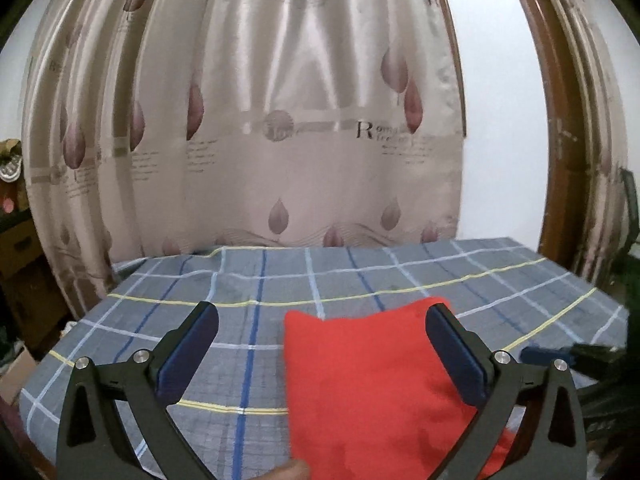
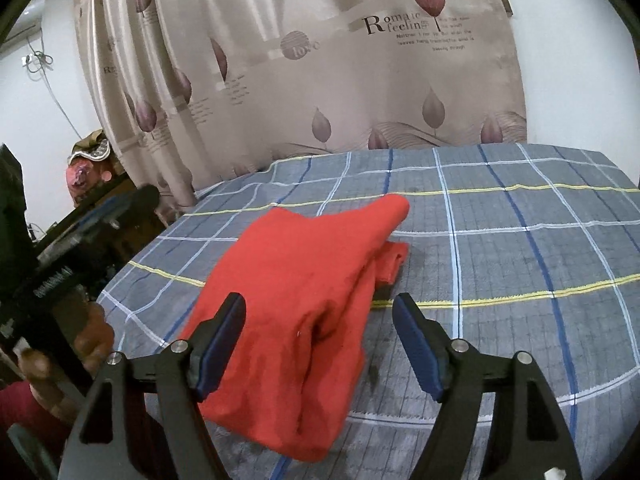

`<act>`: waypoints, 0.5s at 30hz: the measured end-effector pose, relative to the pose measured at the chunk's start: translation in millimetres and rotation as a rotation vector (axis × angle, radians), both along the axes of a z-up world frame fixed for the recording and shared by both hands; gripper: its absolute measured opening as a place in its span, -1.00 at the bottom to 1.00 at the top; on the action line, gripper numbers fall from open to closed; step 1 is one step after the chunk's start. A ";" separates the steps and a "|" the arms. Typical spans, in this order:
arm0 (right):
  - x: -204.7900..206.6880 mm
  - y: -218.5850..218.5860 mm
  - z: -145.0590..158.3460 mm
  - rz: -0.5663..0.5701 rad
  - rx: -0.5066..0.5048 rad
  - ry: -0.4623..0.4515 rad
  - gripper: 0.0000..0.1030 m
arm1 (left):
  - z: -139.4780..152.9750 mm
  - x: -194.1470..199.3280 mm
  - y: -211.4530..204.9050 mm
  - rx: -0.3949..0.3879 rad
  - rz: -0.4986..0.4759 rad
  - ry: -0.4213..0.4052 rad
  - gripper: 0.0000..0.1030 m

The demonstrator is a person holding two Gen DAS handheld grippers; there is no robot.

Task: Fold small clothes
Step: 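Release the bundle and pull both grippers back from the sweater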

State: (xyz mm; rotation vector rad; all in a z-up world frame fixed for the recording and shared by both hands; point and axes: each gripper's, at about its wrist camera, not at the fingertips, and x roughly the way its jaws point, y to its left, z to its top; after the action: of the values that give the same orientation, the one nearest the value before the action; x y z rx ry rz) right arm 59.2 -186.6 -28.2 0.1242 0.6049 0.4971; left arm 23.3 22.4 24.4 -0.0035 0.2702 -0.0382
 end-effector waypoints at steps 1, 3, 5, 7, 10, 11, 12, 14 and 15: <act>-0.9 -0.9 0.2 0.001 0.000 -0.001 0.43 | 3.1 -1.9 1.2 -0.014 -0.008 -0.001 1.00; -3.3 -1.8 0.7 0.004 0.000 -0.005 0.44 | 7.1 -5.2 2.5 -0.033 -0.022 -0.004 1.00; -5.6 -2.4 1.0 0.003 -0.002 -0.009 0.46 | 9.0 -6.6 3.9 -0.050 -0.034 0.001 1.00; -6.5 -3.3 0.9 0.004 0.001 -0.011 0.46 | 9.5 -7.4 4.2 -0.056 -0.039 0.002 1.00; -7.0 -3.5 0.6 0.003 0.000 -0.009 0.47 | 6.6 -8.3 4.8 -0.050 -0.003 -0.008 1.00; -7.2 -3.5 0.3 0.003 -0.001 -0.007 0.47 | 4.9 -8.4 4.6 -0.043 0.020 -0.012 1.00; -7.1 -3.8 -0.1 0.003 -0.001 -0.004 0.47 | 2.8 -7.9 4.4 -0.044 0.033 -0.012 1.00; -6.7 -3.6 -0.6 0.004 -0.001 -0.001 0.47 | -0.7 -5.6 5.8 -0.048 0.051 -0.005 1.00; -7.5 -3.4 -0.3 0.003 -0.003 -0.002 0.47 | -2.6 -3.9 5.8 -0.046 0.057 0.004 1.00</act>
State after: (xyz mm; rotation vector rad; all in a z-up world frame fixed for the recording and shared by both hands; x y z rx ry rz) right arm 51.7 -190.0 -28.5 0.1199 0.6034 0.4994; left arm 19.4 28.2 21.8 -0.0567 0.2734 0.0119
